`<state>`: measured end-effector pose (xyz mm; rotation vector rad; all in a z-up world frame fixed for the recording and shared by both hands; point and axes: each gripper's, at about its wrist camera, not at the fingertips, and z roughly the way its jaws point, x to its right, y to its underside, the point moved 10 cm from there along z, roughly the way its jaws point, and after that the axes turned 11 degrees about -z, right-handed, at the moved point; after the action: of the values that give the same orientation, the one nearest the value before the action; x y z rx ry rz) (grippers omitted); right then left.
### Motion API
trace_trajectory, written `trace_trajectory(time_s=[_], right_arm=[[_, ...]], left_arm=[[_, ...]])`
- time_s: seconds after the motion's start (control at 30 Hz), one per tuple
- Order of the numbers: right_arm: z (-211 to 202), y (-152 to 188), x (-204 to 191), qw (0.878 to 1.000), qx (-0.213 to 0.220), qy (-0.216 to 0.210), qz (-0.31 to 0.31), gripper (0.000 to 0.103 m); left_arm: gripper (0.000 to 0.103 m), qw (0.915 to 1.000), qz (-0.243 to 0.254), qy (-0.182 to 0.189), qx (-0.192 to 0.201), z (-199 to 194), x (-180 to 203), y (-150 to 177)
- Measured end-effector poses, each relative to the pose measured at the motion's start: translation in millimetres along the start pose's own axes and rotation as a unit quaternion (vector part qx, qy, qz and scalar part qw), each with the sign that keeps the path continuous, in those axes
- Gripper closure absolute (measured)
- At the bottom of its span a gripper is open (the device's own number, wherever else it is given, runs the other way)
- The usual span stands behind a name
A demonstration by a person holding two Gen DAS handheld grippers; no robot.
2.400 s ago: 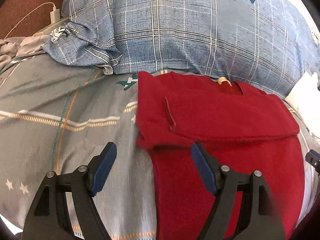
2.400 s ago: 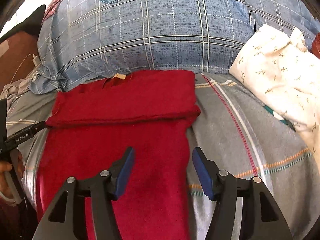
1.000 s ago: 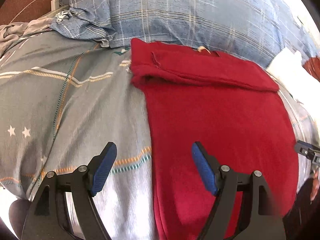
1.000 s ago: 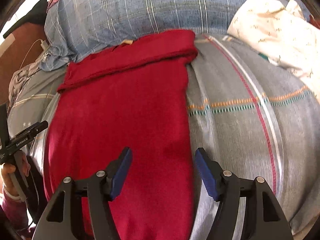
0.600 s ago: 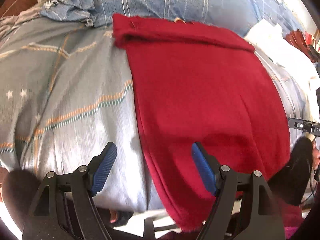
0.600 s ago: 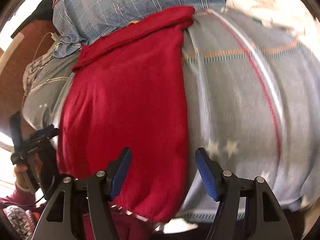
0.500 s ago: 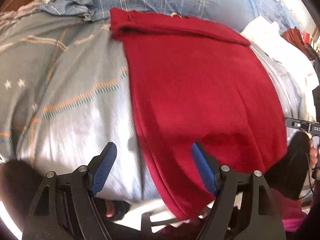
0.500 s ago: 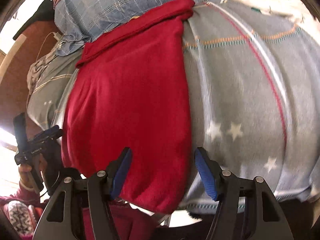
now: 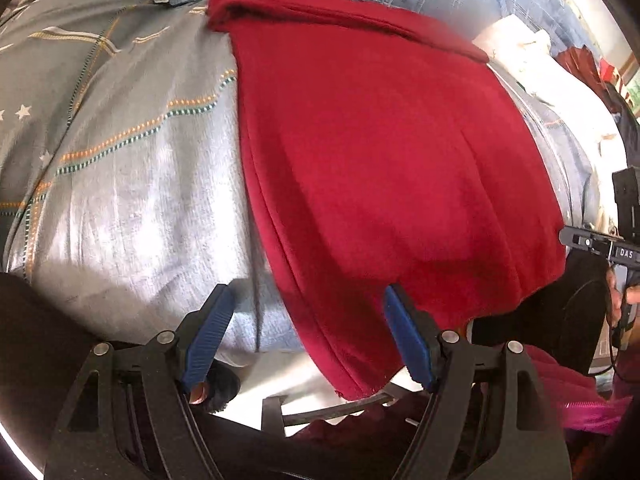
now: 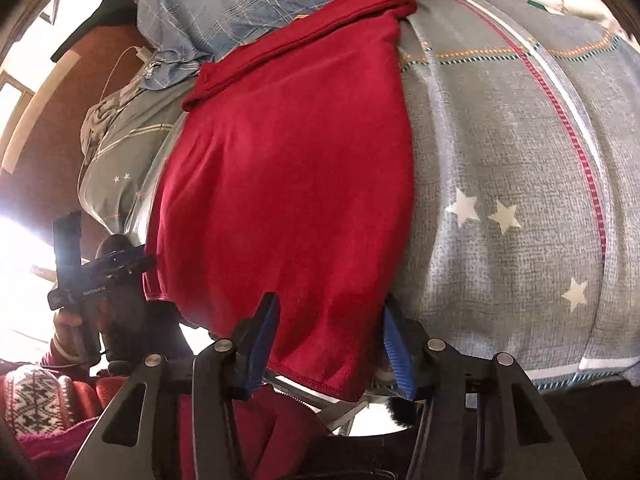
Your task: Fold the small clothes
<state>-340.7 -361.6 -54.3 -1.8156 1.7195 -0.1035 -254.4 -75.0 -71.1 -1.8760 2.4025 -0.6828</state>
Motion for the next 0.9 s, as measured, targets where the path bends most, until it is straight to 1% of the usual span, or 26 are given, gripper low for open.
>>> trace_trajectory(time_s=[0.07, 0.1, 0.13, 0.17, 0.2, 0.23, 0.3, 0.4, 0.43, 0.47, 0.5, 0.57, 0.63, 0.67, 0.7, 0.77, 0.83, 0.9], right_arm=[[2, 0, -3, 1.0, -0.003, 0.009, -0.015, 0.05], [4, 0, -5, 1.0, -0.005, 0.013, -0.021, 0.05], [5, 1, -6, 1.0, -0.007, 0.014, -0.026, 0.056], [6, 1, -9, 0.999, -0.012, 0.012, -0.031, 0.063], [7, 3, -12, 0.999, -0.02, 0.009, -0.04, 0.084], [9, 3, -16, 0.999, -0.025, 0.005, -0.048, 0.091], [7, 3, -20, 0.998, -0.025, -0.003, -0.059, 0.091], [8, 2, -18, 0.998, -0.025, -0.016, -0.051, 0.091], [10, 4, -17, 0.998, -0.032, -0.011, -0.055, 0.085], [15, 6, -15, 0.997, -0.044, 0.0, -0.061, 0.085], [17, 8, -16, 0.997, -0.049, 0.0, -0.064, 0.085], [17, 7, -19, 0.997, -0.043, -0.007, -0.066, 0.085], [15, 5, -20, 0.997, -0.038, -0.006, -0.066, 0.092], [13, 3, -21, 0.998, -0.032, -0.01, -0.061, 0.092], [11, 1, -23, 0.998, -0.026, -0.018, -0.056, 0.093], [0, -7, -29, 0.998, -0.006, -0.03, -0.059, 0.093], [-14, -19, -36, 0.997, 0.018, -0.037, -0.064, 0.093], [-25, -28, -40, 0.996, 0.037, -0.045, -0.066, 0.093]], left_arm=[[0.031, 1.0, 0.008, 0.0, 0.0, 0, 3, 2], [0.039, 0.9999, 0.011, -0.001, 0.0, 1, 6, 2], [0.046, 0.9999, 0.014, -0.003, 0.001, 1, 8, 2], [0.049, 0.9998, 0.02, -0.005, 0.002, 1, 10, 2], [0.059, 0.9997, 0.024, -0.005, -0.001, 2, 12, 2], [0.068, 0.9997, 0.026, -0.004, -0.005, 2, 13, 4], [0.074, 0.9996, 0.023, 0.005, -0.015, 1, 13, 5], [0.074, 0.9995, 0.02, 0.01, -0.021, 3, 12, 7], [0.074, 0.9996, 0.02, 0.009, -0.019, 4, 13, 7], [0.074, 0.9996, 0.019, 0.01, -0.018, 4, 13, 6], [0.074, 0.9997, 0.016, 0.011, -0.017, 4, 13, 5], [0.074, 0.9997, 0.015, 0.013, -0.016, 4, 12, 4], [0.075, 0.9997, 0.016, 0.014, -0.015, 3, 11, 5], [0.08, 0.9997, 0.017, 0.015, -0.014, 3, 10, 5], [0.094, 0.9996, 0.016, 0.019, -0.015, 2, 10, 3], [0.097, 0.9988, 0.003, 0.041, -0.025, -1, 9, 1], [0.097, 0.9968, -0.007, 0.074, -0.03, -9, 11, -7], [0.098, 0.9955, -0.01, 0.092, -0.019, -21, 12, -17]])
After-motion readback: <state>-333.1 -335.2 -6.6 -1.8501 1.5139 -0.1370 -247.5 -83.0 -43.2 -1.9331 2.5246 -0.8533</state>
